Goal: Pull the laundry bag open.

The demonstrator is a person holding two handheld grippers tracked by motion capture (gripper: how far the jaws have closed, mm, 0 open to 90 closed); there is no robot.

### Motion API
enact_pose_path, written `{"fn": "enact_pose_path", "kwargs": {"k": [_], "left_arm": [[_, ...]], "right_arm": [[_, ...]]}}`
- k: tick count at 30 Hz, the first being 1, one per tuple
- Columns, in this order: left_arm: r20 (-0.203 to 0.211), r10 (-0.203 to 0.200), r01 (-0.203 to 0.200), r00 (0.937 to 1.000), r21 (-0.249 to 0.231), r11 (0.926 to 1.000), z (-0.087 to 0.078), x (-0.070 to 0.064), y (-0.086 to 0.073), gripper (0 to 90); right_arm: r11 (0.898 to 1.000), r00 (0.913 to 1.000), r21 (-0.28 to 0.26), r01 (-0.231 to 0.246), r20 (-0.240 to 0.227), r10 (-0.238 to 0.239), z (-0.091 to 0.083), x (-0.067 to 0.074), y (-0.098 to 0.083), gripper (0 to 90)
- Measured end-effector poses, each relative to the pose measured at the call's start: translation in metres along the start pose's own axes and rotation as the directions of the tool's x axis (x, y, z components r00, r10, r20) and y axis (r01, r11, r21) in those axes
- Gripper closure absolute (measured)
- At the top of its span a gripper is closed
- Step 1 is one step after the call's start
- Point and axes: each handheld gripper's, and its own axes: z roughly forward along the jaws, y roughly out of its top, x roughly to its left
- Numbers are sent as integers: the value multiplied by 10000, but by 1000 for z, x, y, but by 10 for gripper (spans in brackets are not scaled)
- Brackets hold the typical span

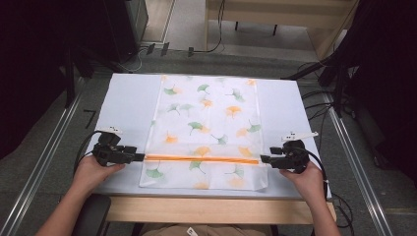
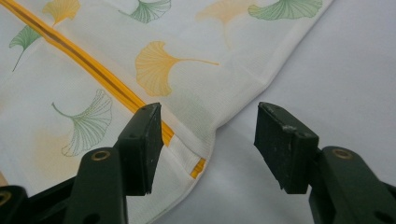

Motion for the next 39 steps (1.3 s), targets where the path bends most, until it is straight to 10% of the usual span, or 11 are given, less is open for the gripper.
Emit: {"fn": "enact_pose_path", "kwargs": {"k": [39], "left_arm": [[-1666,-680,432,9837,-1485,9880,-23,25,-11,364]], "right_arm": [[9920,9870,-1242,-212,1552,405,-32,-48,-27,367]]}}
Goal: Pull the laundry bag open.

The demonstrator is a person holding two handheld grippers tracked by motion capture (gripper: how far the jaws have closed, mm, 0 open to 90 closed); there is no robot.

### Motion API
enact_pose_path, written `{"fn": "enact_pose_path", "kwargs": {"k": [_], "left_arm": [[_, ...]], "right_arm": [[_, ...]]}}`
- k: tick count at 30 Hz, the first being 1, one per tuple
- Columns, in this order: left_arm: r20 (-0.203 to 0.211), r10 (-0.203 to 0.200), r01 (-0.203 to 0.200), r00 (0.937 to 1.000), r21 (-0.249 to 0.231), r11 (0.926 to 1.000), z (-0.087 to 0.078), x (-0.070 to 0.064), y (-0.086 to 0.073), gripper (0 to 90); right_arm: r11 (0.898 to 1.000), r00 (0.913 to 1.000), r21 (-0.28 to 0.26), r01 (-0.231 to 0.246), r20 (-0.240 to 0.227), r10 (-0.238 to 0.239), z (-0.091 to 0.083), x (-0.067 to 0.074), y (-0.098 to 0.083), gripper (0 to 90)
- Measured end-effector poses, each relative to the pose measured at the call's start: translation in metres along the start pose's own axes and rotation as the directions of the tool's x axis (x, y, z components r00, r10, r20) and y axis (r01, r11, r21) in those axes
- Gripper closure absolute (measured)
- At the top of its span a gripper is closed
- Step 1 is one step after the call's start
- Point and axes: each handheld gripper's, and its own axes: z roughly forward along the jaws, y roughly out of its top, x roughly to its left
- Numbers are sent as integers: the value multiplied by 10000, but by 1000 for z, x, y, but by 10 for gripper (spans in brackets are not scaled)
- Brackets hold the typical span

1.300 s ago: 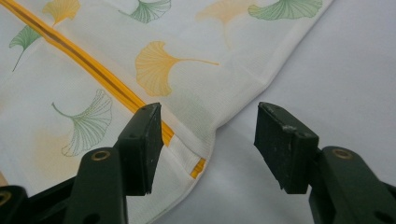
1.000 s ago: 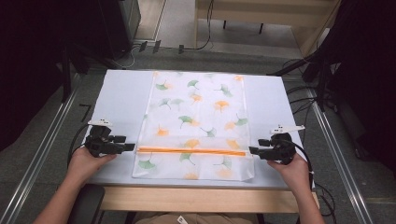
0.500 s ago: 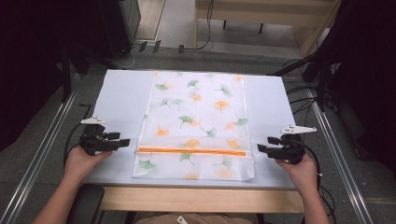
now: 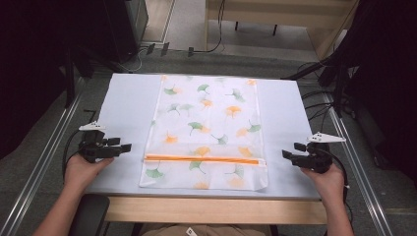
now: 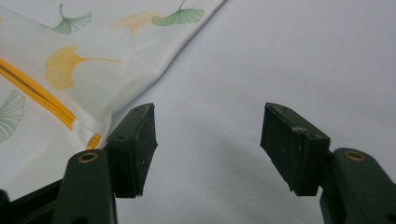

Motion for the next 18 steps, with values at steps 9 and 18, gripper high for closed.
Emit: {"fn": "enact_pose_path", "kwargs": {"k": [9,18], "left_arm": [[-334,-51,45,9994,-180,9998,-1,9,-3,342],[-318,-34,30,9995,-124,9999,0,9,-4,340]], "right_arm": [[9999,9999,124,-38,96,36,5,-5,-1,357],[9998,10000,214,-51,85,49,6,-4,-1,356]]}}
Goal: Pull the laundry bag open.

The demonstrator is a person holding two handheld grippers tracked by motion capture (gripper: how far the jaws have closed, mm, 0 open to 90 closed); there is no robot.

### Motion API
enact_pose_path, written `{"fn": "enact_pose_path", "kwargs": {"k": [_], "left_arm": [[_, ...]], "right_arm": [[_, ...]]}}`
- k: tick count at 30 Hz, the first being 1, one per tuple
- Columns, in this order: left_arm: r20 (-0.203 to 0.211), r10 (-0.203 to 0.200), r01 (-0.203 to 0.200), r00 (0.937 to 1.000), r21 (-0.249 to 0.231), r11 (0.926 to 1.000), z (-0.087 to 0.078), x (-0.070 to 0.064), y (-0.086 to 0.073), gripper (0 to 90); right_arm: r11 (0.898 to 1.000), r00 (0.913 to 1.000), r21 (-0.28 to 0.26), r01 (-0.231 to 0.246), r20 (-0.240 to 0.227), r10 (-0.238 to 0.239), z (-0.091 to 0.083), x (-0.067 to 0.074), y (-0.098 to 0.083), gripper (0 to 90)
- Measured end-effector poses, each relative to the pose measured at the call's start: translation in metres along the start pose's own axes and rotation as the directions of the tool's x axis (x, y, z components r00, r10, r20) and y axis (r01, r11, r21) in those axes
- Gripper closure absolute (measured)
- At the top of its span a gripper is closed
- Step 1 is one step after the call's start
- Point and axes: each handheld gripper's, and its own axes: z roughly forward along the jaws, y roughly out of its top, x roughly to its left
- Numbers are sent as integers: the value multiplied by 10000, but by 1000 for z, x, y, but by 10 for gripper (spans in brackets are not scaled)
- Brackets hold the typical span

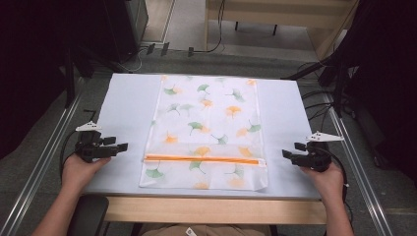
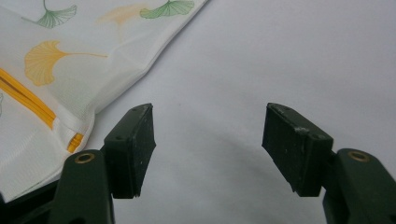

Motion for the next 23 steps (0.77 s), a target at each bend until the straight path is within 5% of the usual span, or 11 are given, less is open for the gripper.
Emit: {"fn": "enact_pose_path", "kwargs": {"k": [18,23], "left_arm": [[2,-27,26,10000,226,9997,2,0,0,334],[-173,-77,84,9998,406,9991,7,0,0,272]], "right_arm": [[9999,10000,141,23,-10,-22,2,2,-1,355],[9996,9999,274,108,-64,-106,4,2,-1,349]]}}
